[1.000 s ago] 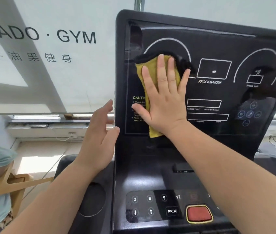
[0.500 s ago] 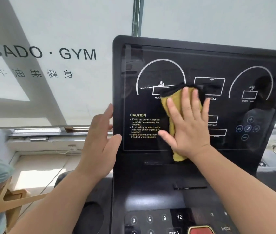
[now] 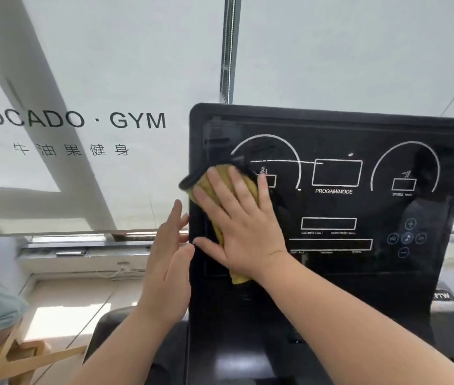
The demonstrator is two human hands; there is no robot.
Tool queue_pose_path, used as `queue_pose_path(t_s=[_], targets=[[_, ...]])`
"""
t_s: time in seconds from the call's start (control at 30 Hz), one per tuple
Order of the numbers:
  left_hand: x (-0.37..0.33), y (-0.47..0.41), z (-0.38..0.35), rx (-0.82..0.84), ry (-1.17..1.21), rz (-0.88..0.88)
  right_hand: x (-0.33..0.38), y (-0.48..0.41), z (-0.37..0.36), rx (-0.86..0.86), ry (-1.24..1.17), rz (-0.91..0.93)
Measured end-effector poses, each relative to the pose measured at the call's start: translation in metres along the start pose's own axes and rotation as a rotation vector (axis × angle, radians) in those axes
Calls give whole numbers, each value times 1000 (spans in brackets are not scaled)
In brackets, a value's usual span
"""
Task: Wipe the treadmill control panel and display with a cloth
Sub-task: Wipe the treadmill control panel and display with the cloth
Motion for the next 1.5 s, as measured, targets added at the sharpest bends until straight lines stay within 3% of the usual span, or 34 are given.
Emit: queue_pose_path(t_s=[0.1, 0.27, 0.37, 0.43, 0.7, 0.87, 1.07, 1.23, 1.3, 1.4, 1.5], targets=[[-5, -2, 1, 8, -31, -29, -12, 35, -13, 11, 38, 23], [-9, -4, 6, 67, 14, 24, -89, 51, -1, -32, 15, -363], [-9, -5, 7, 80, 86, 69, -116, 14, 18, -42, -59, -592], [-10, -4, 7, 87, 136, 86, -112, -19, 29, -66, -78, -649], [-12, -1, 1, 60, 98, 41, -9, -88, 26, -26, -17, -221], [-11, 2, -1, 21, 3, -18, -39, -60, 23, -46, 4, -94], [-10, 3, 2, 58, 59, 31, -144, 6, 26, -44, -42, -601], [-11, 2, 4, 95, 69, 28, -128, -13, 32, -163, -230, -988], [-11, 2, 5, 99, 58, 26, -94, -41, 34, -132, -216, -895], [-9, 1, 5, 98, 76, 31, -26, -74, 30, -58, -108, -502], [-11, 0, 4, 94, 59, 17, 0, -81, 23, -24, -65, -300]])
Point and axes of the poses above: each hand's wrist, its own y-axis away from the middle knuckle, its own z-axis out of the back of the hand, x = y × z, the point moved 4 cm from there along -y, towards the middle knuckle, and after that the axes turned 1 degree about -x, right-handed, at the moved point
